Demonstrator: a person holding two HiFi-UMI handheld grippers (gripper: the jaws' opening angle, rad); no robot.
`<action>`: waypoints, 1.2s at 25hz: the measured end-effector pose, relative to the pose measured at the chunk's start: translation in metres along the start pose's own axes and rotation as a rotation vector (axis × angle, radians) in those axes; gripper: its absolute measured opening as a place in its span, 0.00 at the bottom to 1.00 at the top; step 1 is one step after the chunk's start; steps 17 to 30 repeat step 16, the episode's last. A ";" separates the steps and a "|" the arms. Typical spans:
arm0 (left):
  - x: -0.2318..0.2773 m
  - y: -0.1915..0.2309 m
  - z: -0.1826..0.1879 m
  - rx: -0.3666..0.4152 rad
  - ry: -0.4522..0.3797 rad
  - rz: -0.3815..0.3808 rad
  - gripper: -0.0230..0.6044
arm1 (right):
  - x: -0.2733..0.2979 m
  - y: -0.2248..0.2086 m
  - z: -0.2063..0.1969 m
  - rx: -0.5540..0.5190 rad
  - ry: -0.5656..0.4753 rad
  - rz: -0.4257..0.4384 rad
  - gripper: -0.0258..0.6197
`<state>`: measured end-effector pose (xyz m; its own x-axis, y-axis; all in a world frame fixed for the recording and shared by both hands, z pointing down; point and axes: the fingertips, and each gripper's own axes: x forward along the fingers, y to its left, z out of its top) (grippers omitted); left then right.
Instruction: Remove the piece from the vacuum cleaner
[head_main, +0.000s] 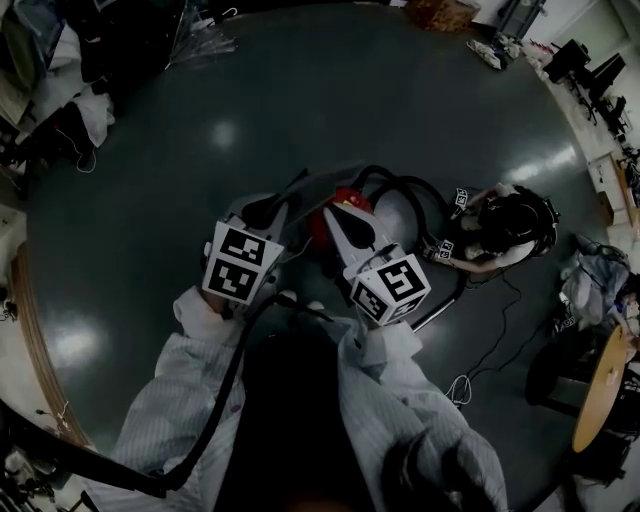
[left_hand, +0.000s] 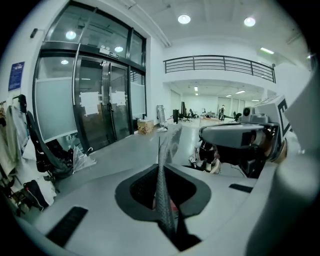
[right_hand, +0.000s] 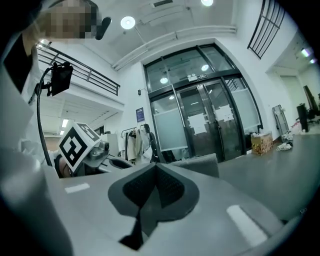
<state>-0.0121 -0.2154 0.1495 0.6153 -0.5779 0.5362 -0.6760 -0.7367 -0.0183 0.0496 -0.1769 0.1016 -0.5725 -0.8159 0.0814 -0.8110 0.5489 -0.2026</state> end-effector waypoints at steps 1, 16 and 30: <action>0.001 -0.002 0.001 0.002 -0.002 -0.007 0.08 | -0.001 -0.001 0.001 -0.001 -0.001 -0.002 0.04; 0.009 -0.022 0.015 0.051 -0.008 -0.050 0.08 | -0.008 -0.007 0.006 0.001 -0.020 -0.014 0.04; 0.009 -0.022 0.015 0.051 -0.008 -0.050 0.08 | -0.008 -0.007 0.006 0.001 -0.020 -0.014 0.04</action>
